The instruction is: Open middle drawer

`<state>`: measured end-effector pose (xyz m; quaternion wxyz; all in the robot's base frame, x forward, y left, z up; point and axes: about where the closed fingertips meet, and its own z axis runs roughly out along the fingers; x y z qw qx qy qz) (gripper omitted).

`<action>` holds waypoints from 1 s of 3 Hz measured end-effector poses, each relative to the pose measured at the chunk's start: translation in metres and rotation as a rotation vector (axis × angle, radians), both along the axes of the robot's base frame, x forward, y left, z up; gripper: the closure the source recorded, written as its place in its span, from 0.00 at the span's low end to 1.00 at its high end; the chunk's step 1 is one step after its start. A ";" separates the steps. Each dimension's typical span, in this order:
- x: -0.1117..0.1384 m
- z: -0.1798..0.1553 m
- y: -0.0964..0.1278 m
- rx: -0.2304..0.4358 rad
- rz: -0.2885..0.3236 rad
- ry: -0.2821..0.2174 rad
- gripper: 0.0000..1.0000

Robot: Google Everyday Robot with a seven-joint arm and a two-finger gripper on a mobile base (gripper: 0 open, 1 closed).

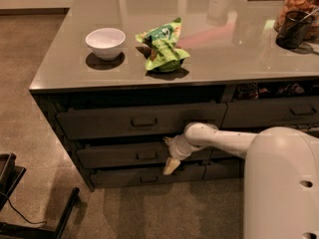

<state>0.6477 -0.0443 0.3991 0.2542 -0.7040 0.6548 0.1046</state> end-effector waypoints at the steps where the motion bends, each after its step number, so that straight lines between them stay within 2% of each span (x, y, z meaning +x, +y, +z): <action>1: 0.000 0.000 0.000 0.000 0.000 0.000 0.42; 3: 0.001 0.008 0.000 0.000 0.000 0.000 0.87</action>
Offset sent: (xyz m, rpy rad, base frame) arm 0.0000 0.0000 0.0000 0.0000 0.0000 0.0000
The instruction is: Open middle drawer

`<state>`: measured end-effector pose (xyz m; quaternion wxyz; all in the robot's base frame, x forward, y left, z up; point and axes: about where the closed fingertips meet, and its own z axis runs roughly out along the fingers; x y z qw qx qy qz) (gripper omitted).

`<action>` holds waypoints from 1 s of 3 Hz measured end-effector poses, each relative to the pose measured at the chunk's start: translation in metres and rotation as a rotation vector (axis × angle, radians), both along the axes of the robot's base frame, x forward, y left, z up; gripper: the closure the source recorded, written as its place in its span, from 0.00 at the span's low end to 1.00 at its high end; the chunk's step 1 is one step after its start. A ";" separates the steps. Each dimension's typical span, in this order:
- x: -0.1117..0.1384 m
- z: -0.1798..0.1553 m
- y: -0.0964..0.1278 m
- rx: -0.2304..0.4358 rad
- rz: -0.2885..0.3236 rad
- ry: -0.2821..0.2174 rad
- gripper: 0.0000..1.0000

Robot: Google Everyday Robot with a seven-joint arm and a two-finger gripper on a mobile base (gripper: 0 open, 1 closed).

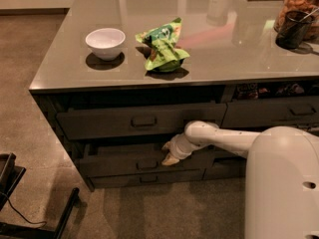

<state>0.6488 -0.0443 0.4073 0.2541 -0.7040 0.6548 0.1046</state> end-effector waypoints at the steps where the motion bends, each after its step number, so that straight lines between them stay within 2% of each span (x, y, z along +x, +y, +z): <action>1: -0.003 0.005 0.000 0.000 0.000 0.000 1.00; 2: -0.019 0.004 0.000 0.025 0.002 0.041 1.00; 3: -0.019 0.004 0.000 0.025 0.002 0.041 0.81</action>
Offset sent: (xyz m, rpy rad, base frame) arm -0.1010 -0.0011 0.0077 0.1364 0.2181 0.0061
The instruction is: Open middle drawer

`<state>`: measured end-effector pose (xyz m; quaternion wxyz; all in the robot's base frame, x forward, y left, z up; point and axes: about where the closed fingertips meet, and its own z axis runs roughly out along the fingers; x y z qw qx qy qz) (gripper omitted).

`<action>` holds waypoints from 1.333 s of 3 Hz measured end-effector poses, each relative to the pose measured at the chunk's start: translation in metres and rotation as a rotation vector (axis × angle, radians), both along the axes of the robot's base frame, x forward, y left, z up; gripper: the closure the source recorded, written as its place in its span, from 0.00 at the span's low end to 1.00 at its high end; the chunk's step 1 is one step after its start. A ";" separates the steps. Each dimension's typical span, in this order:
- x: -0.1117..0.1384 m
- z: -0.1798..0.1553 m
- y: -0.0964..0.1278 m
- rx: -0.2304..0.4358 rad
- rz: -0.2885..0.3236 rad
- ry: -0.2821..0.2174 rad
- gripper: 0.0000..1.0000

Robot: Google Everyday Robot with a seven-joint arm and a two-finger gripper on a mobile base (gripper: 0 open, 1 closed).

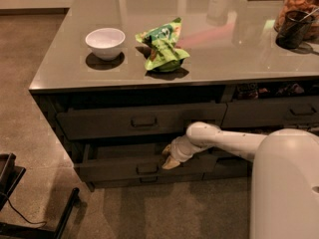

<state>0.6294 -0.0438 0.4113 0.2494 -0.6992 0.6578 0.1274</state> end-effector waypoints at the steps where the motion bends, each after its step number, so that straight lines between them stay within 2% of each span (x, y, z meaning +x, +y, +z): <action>1: 0.003 -0.001 0.000 -0.006 0.003 0.013 0.58; 3: -0.009 -0.004 -0.005 -0.065 0.009 0.108 0.11; 4: -0.023 0.000 -0.008 -0.080 0.001 0.135 0.00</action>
Offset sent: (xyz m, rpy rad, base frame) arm 0.0014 -0.0083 -0.0069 -0.0881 0.1279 0.0101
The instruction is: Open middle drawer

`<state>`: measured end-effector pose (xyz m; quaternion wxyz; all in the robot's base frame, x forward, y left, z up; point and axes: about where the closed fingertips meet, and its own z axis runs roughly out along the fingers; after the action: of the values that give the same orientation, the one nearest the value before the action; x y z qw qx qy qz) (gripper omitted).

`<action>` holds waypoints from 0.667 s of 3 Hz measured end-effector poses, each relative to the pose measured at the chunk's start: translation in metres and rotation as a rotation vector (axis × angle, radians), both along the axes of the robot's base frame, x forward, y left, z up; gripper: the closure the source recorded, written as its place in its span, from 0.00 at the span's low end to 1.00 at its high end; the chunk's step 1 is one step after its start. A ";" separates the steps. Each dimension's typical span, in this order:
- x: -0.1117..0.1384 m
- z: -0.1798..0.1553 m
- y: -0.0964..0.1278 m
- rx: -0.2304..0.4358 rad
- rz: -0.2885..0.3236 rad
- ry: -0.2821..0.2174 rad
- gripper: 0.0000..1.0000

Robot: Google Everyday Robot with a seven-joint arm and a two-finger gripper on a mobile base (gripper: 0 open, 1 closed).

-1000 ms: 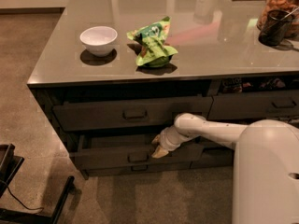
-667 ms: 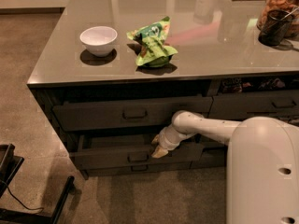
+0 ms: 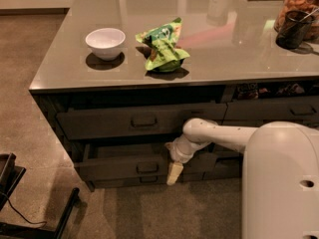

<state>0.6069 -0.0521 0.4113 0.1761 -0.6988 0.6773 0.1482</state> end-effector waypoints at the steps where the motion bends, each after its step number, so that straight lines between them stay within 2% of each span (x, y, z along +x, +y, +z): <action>1: -0.014 0.004 -0.004 -0.009 -0.012 0.019 0.00; 2: -0.031 0.006 -0.011 -0.019 -0.030 0.062 0.00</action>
Offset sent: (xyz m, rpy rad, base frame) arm -0.0481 -0.0213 0.0118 -0.0329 0.1075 -0.0562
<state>0.5763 -0.0630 0.4170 0.1504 -0.6853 0.6942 0.1607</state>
